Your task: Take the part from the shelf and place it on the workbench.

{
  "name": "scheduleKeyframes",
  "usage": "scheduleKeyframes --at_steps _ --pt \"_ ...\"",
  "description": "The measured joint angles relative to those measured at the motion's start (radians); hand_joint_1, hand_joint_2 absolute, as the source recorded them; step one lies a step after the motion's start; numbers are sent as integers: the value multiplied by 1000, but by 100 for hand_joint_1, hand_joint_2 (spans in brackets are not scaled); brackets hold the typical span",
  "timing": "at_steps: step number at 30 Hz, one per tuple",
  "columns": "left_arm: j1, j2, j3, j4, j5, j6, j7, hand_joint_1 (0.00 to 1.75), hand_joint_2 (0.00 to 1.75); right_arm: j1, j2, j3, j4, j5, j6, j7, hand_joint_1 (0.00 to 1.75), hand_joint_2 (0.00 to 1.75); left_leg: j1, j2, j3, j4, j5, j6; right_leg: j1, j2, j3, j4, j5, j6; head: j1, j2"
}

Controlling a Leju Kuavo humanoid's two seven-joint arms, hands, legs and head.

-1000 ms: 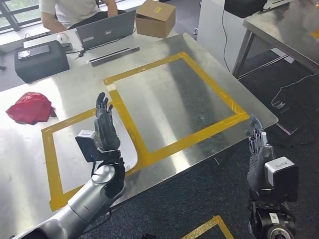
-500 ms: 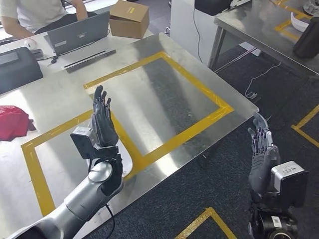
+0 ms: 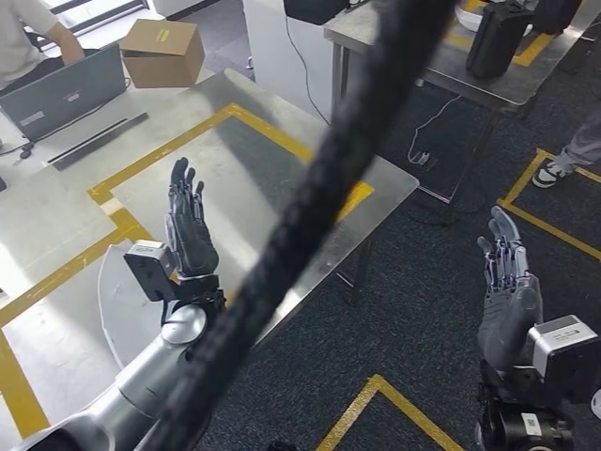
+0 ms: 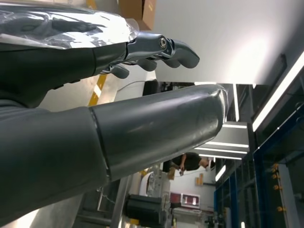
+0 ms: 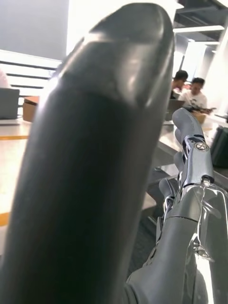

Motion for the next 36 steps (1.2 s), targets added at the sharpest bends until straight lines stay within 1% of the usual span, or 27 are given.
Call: scheduleKeyframes --at_steps 1,2,4,5,6,7,9,11,13,14,15,16,17,19,21,22,24,25,26,28,29,30,31,32,33,35,36 --pt "1 2 0 0 0 -2 0 0 0 1 0 0 0 0 0 0 0 0 1 -1 -2 -2 15 0 0 15 0 0 1 1 0 0" --pt "2 2 0 0 0 -4 0 0 0 2 0 0 0 0 0 1 0 0 2 -4 16 -46 48 0 -1 30 1 1 1 2 0 0" --pt "2 3 0 0 0 -11 0 0 0 3 0 0 -3 0 -4 3 0 0 7 -39 82 -195 122 3 -1 56 0 4 2 7 0 0" --pt "2 4 0 0 1 -14 0 0 0 4 0 0 -5 1 -7 4 0 0 9 -58 106 -253 144 6 -1 69 -4 6 2 12 0 0" --pt "2 4 0 0 2 -16 1 0 0 6 0 0 -8 1 -10 5 0 0 10 -71 120 -286 152 9 -1 80 -8 7 3 17 0 0" --pt "2 4 0 0 3 -17 1 0 0 8 0 -1 -11 2 -13 6 0 0 9 -73 123 -296 150 14 -1 91 -12 6 5 23 0 0" --pt "1 3 0 0 5 -20 1 0 0 16 -3 -3 -16 4 -17 8 0 0 8 -50 125 -301 153 26 -4 103 -16 6 7 35 0 0" --pt "0 2 0 0 6 -24 1 0 0 21 -7 -6 -22 8 -20 9 0 0 10 -27 130 -311 157 40 -2 61 -38 54 -25 46 3 0" --pt "-1 1 0 0 8 -27 1 0 0 23 -9 -9 -25 10 -21 12 0 0 7 -4 133 -314 157 49 -2 0 -99 188 -94 54 6 0" --pt "0 0 0 0 9 -27 1 0 0 25 -9 -10 -25 10 -21 14 0 0 6 9 133 -314 156 51 -4 -13 -133 260 -125 57 6 0" --pt "1 0 0 0 10 -27 1 0 0 28 -9 -10 -25 10 -21 15 0 0 5 21 133 -314 155 52 -6 -18 -156 309 -140 59 6 0" --pt "1 0 0 0 10 -27 1 0 0 30 -9 -10 -25 11 -21 16 0 0 5 33 134 -313 153 51 -7 -22 -159 318 -134 61 6 0" --pt "1 0 0 0 10 -27 1 0 0 32 -9 -10 -25 11 -21 16 0 0 5 44 136 -313 152 49 -7 -26 -139 283 -110 61 7 0" --pt "1 -1 0 0 10 -27 1 0 0 32 -10 -11 -27 11 -21 17 0 0 4 64 143 -312 145 43 -4 -58 -59 130 -43 56 7 0" --pt "0 -1 0 0 10 -27 0 0 0 32 -10 -12 -30 11 -21 16 0 0 -2 81 147 -309 140 33 2 -84 -6 25 -10 44 4 0" --pt "0 -1 0 0 10 -27 0 0 0 32 -10 -12 -31 11 -21 16 0 0 -5 89 148 -308 138 29 6 -85 -2 12 -10 38 1 0" --pt "0 -1 0 0 10 -27 -1 0 0 34 -11 -12 -32 11 -20 16 0 0 -5 105 151 -308 134 21 6 -61 -4 9 -6 26 -2 0" --pt "0 0 0 0 9 -26 -1 0 0 33 -11 -12 -33 11 -18 16 0 0 -3 96 149 -299 125 15 4 -50 -3 5 -4 21 -3 0" --pt "0 0 0 0 8 -26 -2 0 0 33 -11 -12 -33 11 -16 16 0 0 0 76 139 -272 106 11 2 -41 -2 2 -1 15 -4 0" --pt "4 2 0 0 7 -26 -5 0 0 31 -11 -11 -33 11 -13 16 0 0 3 21 84 -152 43 3 -1 -22 -1 -1 2 8 -10 0" --pt "8 3 0 0 7 -26 -6 0 0 31 -11 -11 -33 11 -12 16 0 0 3 6 46 -78 13 2 -1 -11 -2 -1 3 7 -12 0" --pt "13 4 0 0 7 -26 -6 0 0 31 -11 -10 -33 11 -12 16 0 0 3 0 16 -22 -3 1 -1 2 -3 -1 3 6 -14 0" --pt "16 5 0 0 7 -26 -6 0 0 31 -11 -10 -33 11 -12 16 0 0 3 -2 1 -2 3 1 -1 15 -3 0 3 5 -14 0" --pt "18 6 0 0 7 -26 -6 0 0 31 -11 -10 -33 11 -12 16 0 0 3 -4 6 -25 29 3 -1 29 -3 0 4 5 -14 0" --pt "19 7 0 0 7 -27 -6 0 0 31 -11 -10 -33 10 -12 16 0 0 4 -10 31 -86 69 6 -1 42 -1 1 4 5 -15 0" --pt "17 8 0 0 7 -29 -5 0 0 31 -11 -10 -33 9 -13 17 0 0 6 -45 93 -234 138 13 0 66 -2 3 4 8 -15 0" --pt "17 8 0 0 7 -32 -5 0 0 31 -11 -10 -33 8 -13 16 0 0 7 -58 113 -281 154 16 0 76 -5 4 4 12 -15 0"
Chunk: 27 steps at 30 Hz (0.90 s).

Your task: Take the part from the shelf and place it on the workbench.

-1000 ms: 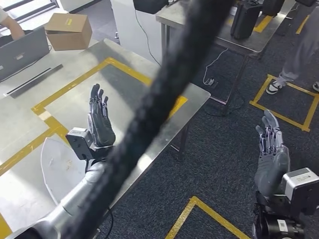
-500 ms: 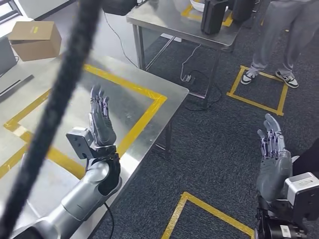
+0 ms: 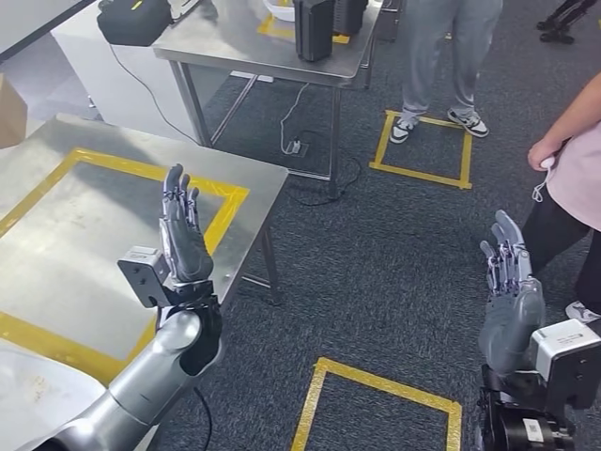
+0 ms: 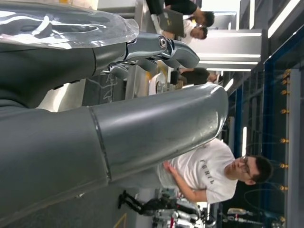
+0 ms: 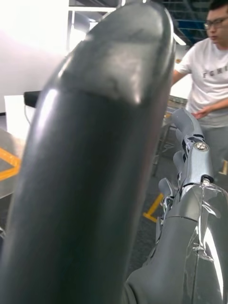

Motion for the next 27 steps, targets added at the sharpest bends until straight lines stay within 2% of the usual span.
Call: scheduleKeyframes --at_steps 1,3,4,5,7,8,9,10,11,12,13,14,16,17,19,20,21,22,24,25,26,27 --pt "0 0 0 0 0 -2 0 0 0 1 0 0 0 -1 -1 0 0 0 -1 -7 8 -20 3 3 -1 10 -4 0 1 5 0 0" --pt "-1 0 0 0 0 -5 1 0 0 3 -1 0 0 -2 -3 0 0 0 -3 11 10 -26 4 11 -3 26 -9 -2 4 18 0 0" --pt "-2 -2 0 0 0 -6 1 0 0 4 -2 0 0 -3 -4 0 0 0 -2 22 12 -30 6 16 -2 17 -12 3 0 23 0 0" --pt "-4 -3 0 0 0 -7 1 0 0 4 -2 0 0 -3 -5 0 0 0 0 33 15 -34 8 22 -1 -5 -21 24 -14 28 3 0" --pt "-5 -4 0 0 1 -12 2 0 0 5 -3 0 0 -4 -8 3 0 0 0 55 20 -39 9 30 0 -67 -70 133 -75 37 8 0" --pt "-4 -5 0 0 1 -15 2 0 0 5 -3 0 0 -4 -10 5 0 0 -1 67 20 -39 7 32 -2 -85 -105 209 -112 41 10 0" --pt "-4 -5 0 1 2 -19 2 0 0 6 -3 1 0 -4 -12 8 0 0 -3 79 20 -39 6 33 -5 -93 -136 275 -136 45 10 0" --pt "-3 -6 0 1 3 -23 2 0 0 8 -4 1 0 -4 -15 11 0 0 -3 90 21 -38 5 33 -7 -96 -154 312 -146 48 10 0" --pt "-3 -7 0 2 3 -26 2 0 0 8 -4 1 0 -3 -18 13 0 0 -3 99 21 -38 4 32 -8 -97 -158 321 -141 49 11 0" --pt "-4 -8 0 3 4 -28 2 0 0 9 -4 0 0 -3 -20 15 0 0 -3 108 23 -38 3 31 -9 -100 -144 295 -122 50 11 0" --pt "-4 -9 0 4 4 -31 2 0 0 10 -4 0 0 -3 -22 17 0 0 -2 116 24 -37 1 29 -10 -105 -116 242 -93 50 11 0" --pt "-6 -10 0 5 4 -33 2 0 0 10 -5 0 0 -2 -24 19 0 0 -3 124 27 -36 -2 26 -9 -123 -77 168 -60 49 11 0" --pt "-10 -13 0 8 6 -38 2 0 0 10 -6 0 0 0 -28 20 0 0 -8 141 31 -32 -9 17 -2 -159 -14 42 -17 39 10 0" --pt "-14 -14 0 10 8 -39 2 0 0 10 -7 0 0 1 -29 21 0 0 -12 149 33 -30 -11 13 1 -168 -1 13 -10 33 8 0" --pt "-19 -15 0 13 12 -40 0 0 0 11 -8 0 0 1 -30 21 0 0 -13 168 35 -30 -13 5 4 -147 -4 7 -9 20 5 0" --pt "-21 -16 0 14 14 -40 -1 0 0 11 -9 0 0 1 -31 21 0 0 -11 169 36 -26 -18 -1 4 -135 -4 5 -7 14 4 0" --pt "-23 -16 0 15 16 -40 -2 0 0 11 -10 0 0 1 -31 21 0 0 -8 155 31 -9 -32 -6 2 -124 -3 2 -4 9 3 0" --pt "-24 -17 0 16 17 -40 -3 0 0 10 -10 0 0 1 -31 21 0 0 -5 131 16 30 -57 -10 0 -113 -1 0 -2 3 1 0" --pt "-25 -16 -1 19 19 -40 -6 0 0 9 -10 0 0 1 -31 21 0 0 -2 75 -49 167 -126 -15 -2 -91 -3 -2 1 -4 -5 0" --pt "-24 -16 -1 21 21 -40 -6 0 0 9 -10 1 0 1 -31 22 0 0 -2 63 -86 238 -151 -16 -1 -78 -4 -2 2 -6 -7 0" --pt "-23 -15 -1 24 23 -40 -7 0 0 10 -10 1 0 1 -32 23 0 0 -2 58 -112 281 -159 -16 0 -65 -5 -1 3 -7 -9 0" --pt "-23 -15 -1 27 24 -41 -7 0 0 10 -10 1 0 1 -34 24 0 0 -2 55 -119 284 -145 -14 0 -50 -4 -1 3 -8 -9 0"
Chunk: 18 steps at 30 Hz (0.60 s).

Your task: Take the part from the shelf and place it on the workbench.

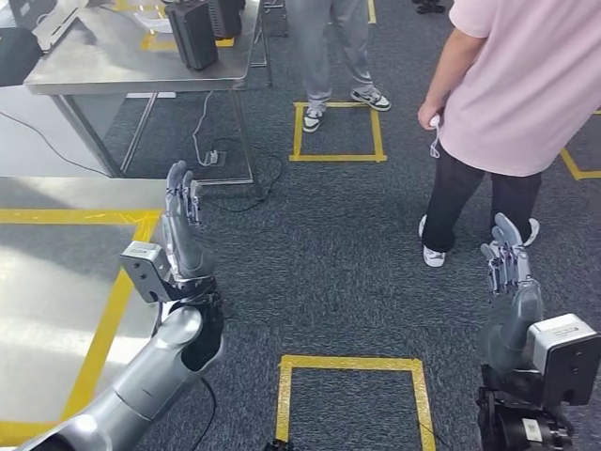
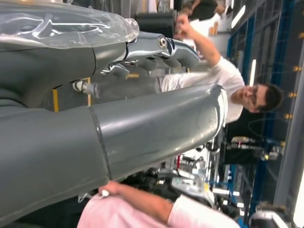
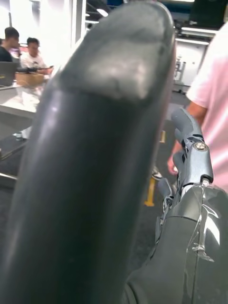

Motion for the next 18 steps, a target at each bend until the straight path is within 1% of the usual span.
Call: scheduleKeyframes --at_steps 1,2,3,4,5,6,7,8,9,10,11,12,13,14,15,16,17,18 --pt "0 0 0 3 2 -2 -1 0 0 0 0 0 0 0 -2 1 0 0 0 -4 14 -41 33 3 0 15 1 0 0 0 0 0" --pt "-2 0 0 5 3 -4 -3 0 0 0 0 0 0 0 -4 2 0 0 0 -16 46 -115 76 8 0 29 2 1 1 0 -1 0" --pt "-4 0 0 7 5 -6 -5 0 0 0 0 0 0 0 -5 2 0 0 1 -38 80 -195 112 14 1 42 1 2 1 2 -1 0" --pt "-6 0 0 9 6 -7 -8 0 0 0 0 -1 0 0 -6 2 0 0 1 -55 107 -258 137 17 1 54 0 3 2 5 -1 0" --pt "-8 0 0 11 8 -7 -10 0 0 0 0 -1 0 0 -6 2 0 0 0 -68 122 -295 149 19 1 64 -4 3 3 9 -1 0" --pt "-9 -1 0 13 9 -7 -11 0 0 1 0 -1 0 0 -6 2 0 0 -1 -69 126 -307 149 21 -1 75 -8 3 5 15 -1 0" --pt "-11 -2 0 15 10 -7 -11 0 0 3 0 -1 0 0 -6 2 0 0 -2 -57 126 -310 151 23 -3 86 -11 1 7 21 -1 0" --pt "-13 -3 0 16 10 -8 -12 0 0 5 -2 -1 0 0 -6 2 0 0 -2 -45 128 -314 153 27 -5 87 -14 2 7 27 -2 0" --pt "-16 -5 0 17 11 -8 -12 0 0 6 -3 -2 0 0 -6 1 0 0 0 -34 132 -320 155 32 -3 71 -19 13 -1 32 1 0" --pt "-18 -7 0 18 11 -9 -14 0 0 6 -4 -2 0 1 -6 1 0 0 2 -21 135 -326 158 37 -1 45 -33 44 -21 36 4 0" --pt "-19 -8 0 19 11 -10 -16 0 0 6 -5 -2 0 2 -7 2 0 0 2 -9 138 -329 159 41 0 10 -57 97 -52 39 8 0" --pt "-19 -9 0 20 11 -11 -18 0 0 6 -5 -2 0 3 -10 4 0 0 1 2 139 -330 158 44 0 -18 -89 169 -88 43 12 0" --pt "-19 -9 0 22 12 -13 -20 0 0 7 -6 -1 0 6 -14 8 0 0 -1 15 139 -330 157 45 -2 -34 -124 242 -120 46 13 0" --pt "-18 -9 0 24 13 -14 -21 0 0 9 -7 -1 0 8 -19 15 0 0 -2 28 139 -330 156 46 -5 -41 -147 294 -138 50 14 0" --pt "-18 -10 -1 25 13 -15 -21 0 0 11 -8 -1 0 10 -23 22 0 0 -2 40 140 -329 155 45 -8 -46 -153 309 -136 53 14 0" --pt "-19 -10 -1 26 12 -15 -19 0 0 12 -9 -1 -1 12 -26 28 0 0 -1 52 141 -328 153 43 -12 -50 -137 280 -115 55 14 0" --pt "-19 -10 -1 26 11 -14 -16 0 0 13 -11 -1 -2 13 -29 33 0 0 -1 63 142 -326 150 40 -14 -62 -101 215 -81 56 15 0" --pt "-20 -10 -1 26 9 -12 -13 0 0 13 -12 -1 -4 14 -29 35 0 0 -1 72 144 -324 146 35 -14 -86 -60 136 -53 57 15 0"
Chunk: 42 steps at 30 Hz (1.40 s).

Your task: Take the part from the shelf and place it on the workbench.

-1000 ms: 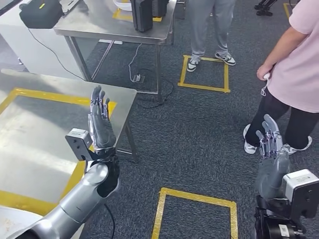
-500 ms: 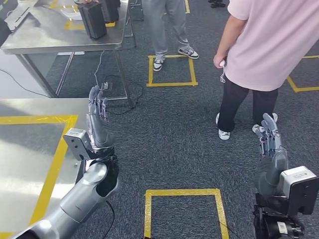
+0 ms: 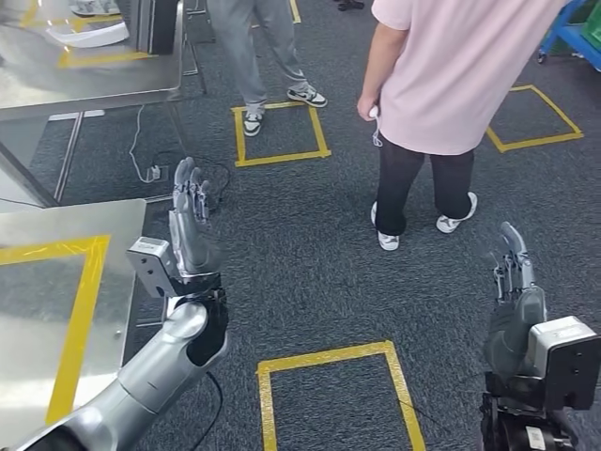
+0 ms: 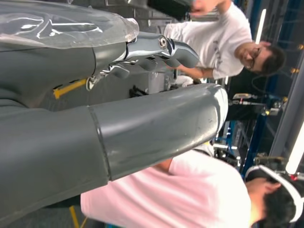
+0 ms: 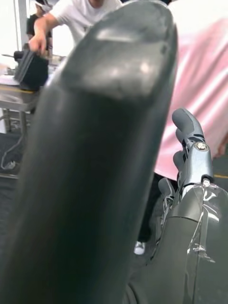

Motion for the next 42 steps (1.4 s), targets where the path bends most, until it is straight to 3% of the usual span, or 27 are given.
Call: scheduleKeyframes --at_steps 2,3,5,6,8,10,11,12,13,14,16,18,20,21,23,25,26,27,28,29,31,33,35,37,38,40,42 --pt "-1 1 0 0 -3 3 6 0 0 0 -1 0 -3 -2 1 1 0 0 -5 17 2 8 -7 -11 5 -31 55 -107 33 -8 -1 0" --pt "0 1 0 0 -4 4 7 0 0 1 -1 0 -4 -4 2 1 0 0 -7 25 3 10 -9 -15 9 -33 61 -122 34 -14 -3 0" --pt "2 2 -1 0 -5 3 8 0 0 3 -3 -1 -4 -8 2 -1 0 0 -6 42 5 10 -12 -25 12 -7 59 -124 38 -29 -6 0" --pt "3 2 -1 0 -5 2 8 0 0 5 -4 -1 -5 -9 2 -2 0 0 -3 35 5 18 -21 -30 12 4 60 -126 40 -35 -8 0" --pt "5 3 -1 0 -5 0 8 0 0 7 -4 -1 -6 -10 2 -4 0 0 3 -11 -25 92 -68 -38 9 26 63 -131 45 -47 -13 0" --pt "11 6 -1 1 -6 0 11 0 0 10 -4 -1 -8 -10 2 -4 0 0 4 -59 -95 238 -135 -40 9 48 61 -132 47 -53 -19 0" --pt "15 8 -1 1 -6 2 14 0 0 12 -4 0 -8 -10 3 -4 0 0 4 -67 -128 300 -154 -40 10 61 60 -131 47 -55 -21 0" --pt "18 10 -1 1 -6 3 17 0 0 15 -4 0 -8 -10 5 -4 0 0 3 -71 -145 326 -153 -38 12 75 60 -131 47 -56 -22 0" --pt "20 11 -1 1 -6 5 19 0 0 16 -4 0 -8 -10 7 -4 0 0 3 -74 -143 309 -130 -34 13 90 61 -131 47 -56 -24 0" --pt "21 12 -1 1 -7 9 21 0 0 17 -4 0 -8 -10 9 -5 0 0 3 -82 -120 252 -92 -29 14 105 62 -131 48 -56 -25 0" --pt "21 15 -1 0 -11 18 23 0 0 16 -4 -1 -8 -10 17 -7 0 0 3 -120 -53 98 -20 -19 15 130 62 -129 48 -54 -27 0" --pt "22 18 -1 -2 -15 25 23 0 0 15 -4 -1 -8 -10 25 -9 0 0 2 -142 -20 21 3 -15 13 151 58 -129 49 -47 -27 0" --pt "23 19 -1 -4 -20 27 23 0 0 15 -4 -4 -7 -9 32 -9 0 0 0 -125 -16 11 5 -11 11 171 53 -132 53 -34 -26 0" --pt "22 19 -1 -5 -22 28 24 0 0 15 -4 -6 -7 -9 33 -10 0 0 0 -114 -12 5 7 -6 12 162 50 -129 50 -28 -25 0" --pt "22 18 -1 -9 -26 28 25 0 0 13 -5 -11 -7 -9 35 -11 0 0 3 -91 -4 -10 13 4 15 108 25 -72 12 -19 -17 0" --pt "24 18 -1 -11 -27 28 25 0 0 11 -5 -15 -7 -9 36 -12 0 0 1 -68 -2 -13 13 8 13 52 -39 68 -61 -12 -10 0" --pt "26 18 -1 -11 -27 28 25 0 0 11 -4 -15 -7 -9 37 -13 0 0 0 -55 -2 -13 13 8 10 43 -70 137 -89 -8 -9 0" --pt "28 19 -1 -11 -27 28 25 0 0 11 -4 -16 -6 -9 37 -13 0 0 0 -43 -1 -12 11 8 7 40 -88 175 -97 -5 -8 0" --pt "29 19 -1 -11 -27 28 25 0 0 11 -5 -17 -5 -9 38 -13 0 0 1 -32 0 -12 10 6 4 37 -83 169 -85 -2 -7 0" --pt "30 19 -1 -11 -27 28 25 0 0 11 -5 -19 -4 -9 38 -13 0 0 2 -21 2 -11 7 4 2 30 -57 121 -56 0 -6 0" --pt "30 19 -1 -11 -28 28 25 0 0 10 -5 -22 -3 -9 38 -14 0 0 1 -2 6 -5 -1 -6 3 -6 24 -31 9 0 -3 0" --pt "29 19 -1 -12 -29 28 26 0 0 10 -5 -24 -3 -8 38 -16 0 0 -5 14 8 3 -8 -16 8 -29 65 -117 34 -9 -6 0" --pt "28 19 -1 -12 -30 27 27 0 0 10 -5 -27 -3 -6 38 -20 0 0 -5 34 10 5 -10 -25 12 -11 63 -124 34 -25 -11 0" --pt "24 18 -1 -12 -30 26 28 0 0 11 -5 -30 -4 -5 38 -22 0 0 1 21 7 22 -27 -36 12 11 65 -127 37 -38 -13 0" --pt "22 17 -1 -12 -30 25 29 0 0 11 -5 -32 -4 -4 38 -23 0 0 3 -4 -8 59 -50 -40 10 21 66 -130 40 -44 -15 0" --pt "20 17 -1 -11 -30 25 29 0 0 12 -5 -34 -4 -3 39 -24 0 0 5 -57 -74 197 -118 -44 9 42 65 -131 43 -52 -21 0" --pt "23 18 -1 -9 -29 28 29 0 0 14 -5 -34 -3 -3 42 -26 0 0 4 -71 -141 321 -156 -42 11 68 63 -131 44 -56 -26 0"
